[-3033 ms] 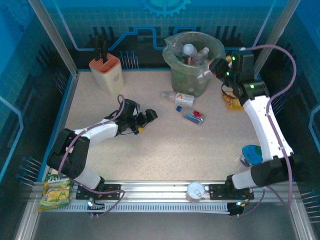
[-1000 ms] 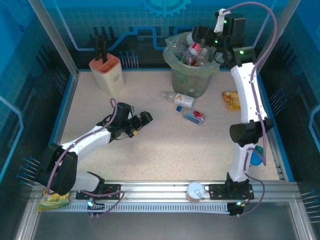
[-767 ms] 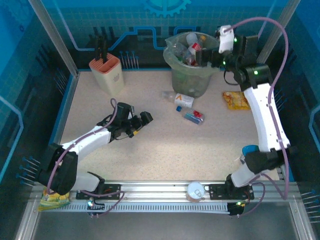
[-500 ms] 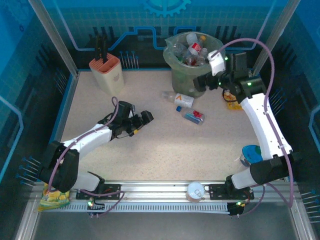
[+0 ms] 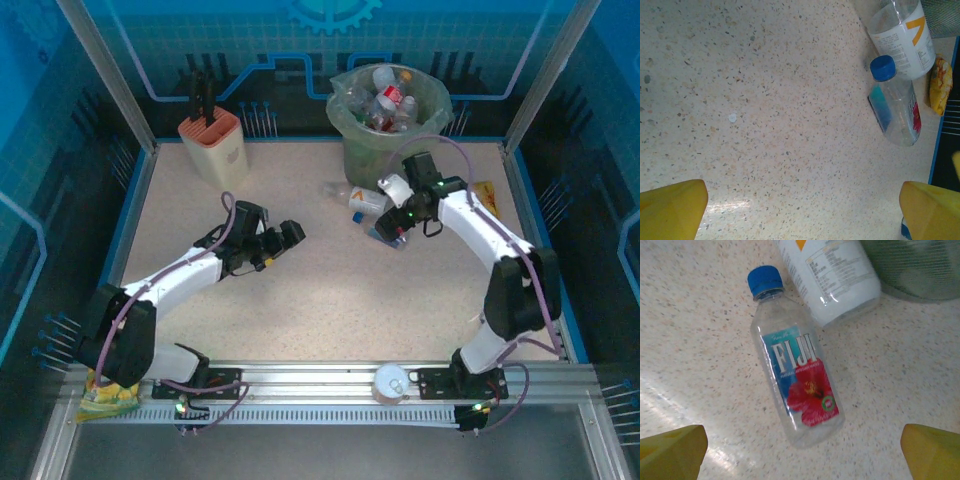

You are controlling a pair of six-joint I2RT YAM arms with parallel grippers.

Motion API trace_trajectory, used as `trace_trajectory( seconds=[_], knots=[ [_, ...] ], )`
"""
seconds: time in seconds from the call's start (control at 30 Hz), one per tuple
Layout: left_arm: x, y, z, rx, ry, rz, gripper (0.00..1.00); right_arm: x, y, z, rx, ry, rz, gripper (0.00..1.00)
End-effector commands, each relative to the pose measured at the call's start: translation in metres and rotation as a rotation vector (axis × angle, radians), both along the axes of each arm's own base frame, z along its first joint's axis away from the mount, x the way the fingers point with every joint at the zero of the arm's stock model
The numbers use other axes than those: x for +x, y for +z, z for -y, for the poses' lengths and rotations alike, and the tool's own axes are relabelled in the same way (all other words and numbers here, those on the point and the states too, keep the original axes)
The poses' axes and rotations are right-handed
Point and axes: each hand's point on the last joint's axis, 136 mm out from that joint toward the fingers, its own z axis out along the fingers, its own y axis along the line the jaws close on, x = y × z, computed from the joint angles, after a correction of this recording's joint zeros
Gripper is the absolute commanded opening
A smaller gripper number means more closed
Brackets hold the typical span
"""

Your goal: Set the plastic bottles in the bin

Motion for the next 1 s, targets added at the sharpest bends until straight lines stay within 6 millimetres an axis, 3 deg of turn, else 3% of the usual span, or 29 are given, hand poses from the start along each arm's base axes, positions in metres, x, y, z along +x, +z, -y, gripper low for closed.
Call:
trace_trajectory(
  seconds=[0.0, 0.23, 0.37, 0.6, 0.67, 0.73, 0.77, 0.97],
  knots=[
    [-0.005, 0.0, -0.009, 0.014, 0.014, 0.008, 0.99, 0.016, -0.024, -0.013, -0.032, 0.101, 0.02, 1.0],
    [-0.011, 0.0, -0.016, 0.029, 0.032, 0.011, 0.99, 0.024, -0.075, -0.013, -0.09, 0.135, -0.077, 1.0],
    [-0.011, 0.0, -0.017, 0.028, 0.035, 0.011, 0.99, 0.022, -0.087, -0.015, -0.085, 0.13, -0.101, 1.0],
    [-0.01, 0.0, -0.015, 0.025, 0.032, 0.009, 0.99, 0.018, -0.082, -0.018, -0.068, 0.117, -0.087, 0.97],
    [-0.01, 0.0, -0.015, 0.023, 0.033, 0.011, 0.99, 0.016, -0.08, -0.019, -0.058, 0.117, -0.089, 0.91],
    [-0.01, -0.001, -0.015, 0.024, 0.034, 0.011, 0.99, 0.016, -0.078, -0.018, -0.064, 0.115, -0.079, 0.67],
    [-0.01, -0.001, -0.015, 0.024, 0.033, 0.009, 0.99, 0.015, -0.077, -0.017, -0.071, 0.114, -0.076, 0.63],
    [-0.01, -0.002, -0.016, 0.029, 0.035, 0.008, 0.99, 0.003, -0.057, -0.026, -0.064, 0.144, -0.072, 0.58]
  ],
)
